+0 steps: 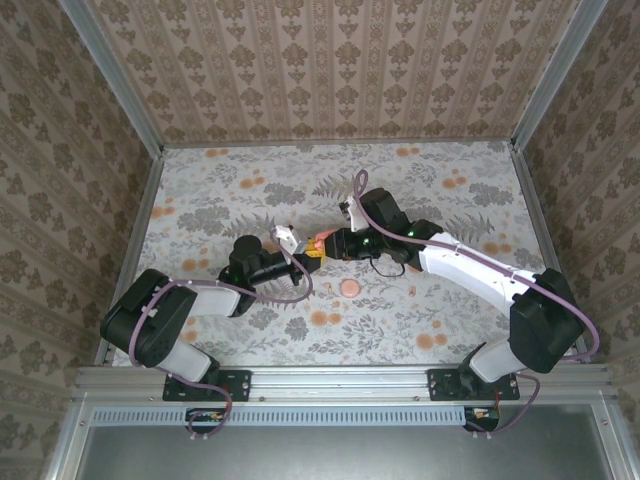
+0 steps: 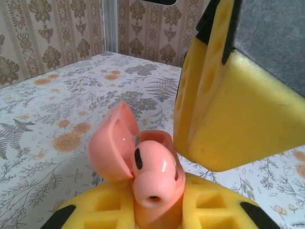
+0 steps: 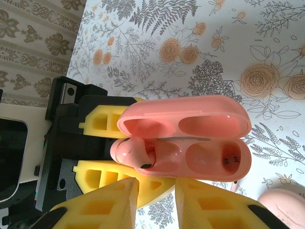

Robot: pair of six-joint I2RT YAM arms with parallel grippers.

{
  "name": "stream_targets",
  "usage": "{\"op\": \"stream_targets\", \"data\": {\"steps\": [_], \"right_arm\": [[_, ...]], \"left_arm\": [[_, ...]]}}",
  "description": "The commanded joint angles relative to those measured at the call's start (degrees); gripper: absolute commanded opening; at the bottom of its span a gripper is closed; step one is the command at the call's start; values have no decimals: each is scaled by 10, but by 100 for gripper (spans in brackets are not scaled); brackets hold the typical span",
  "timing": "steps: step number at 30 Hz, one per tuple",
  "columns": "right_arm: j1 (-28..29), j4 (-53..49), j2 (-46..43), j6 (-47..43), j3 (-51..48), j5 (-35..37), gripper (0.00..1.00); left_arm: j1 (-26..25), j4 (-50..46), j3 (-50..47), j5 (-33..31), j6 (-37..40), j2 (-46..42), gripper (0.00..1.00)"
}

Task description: Insert wireless bluetooth earbuds into charging case

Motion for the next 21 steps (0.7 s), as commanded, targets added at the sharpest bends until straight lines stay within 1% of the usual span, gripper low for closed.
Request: {"op": "stream_targets", "data": {"steps": [1,12,13,16,18,21], "right_arm": [[3,2,5,-3,17,8,28],[3,14,7,6,14,33,27],[3,15,7,7,14,32,27],[3,16,-2,8,15,30,27],[3,8,-12,12,17,32,28],[3,5,-25,36,19,31,32]], "left_arm": [[3,28,16,14,-11,6,19],[3,32,16,21,-15,6,19],[3,31,16,18,-14,6,19],[3,15,12,-25,-6,2,18],[3,15,9,-36,0,-1,18],[3,11,8,-40,8,0,18]]}}
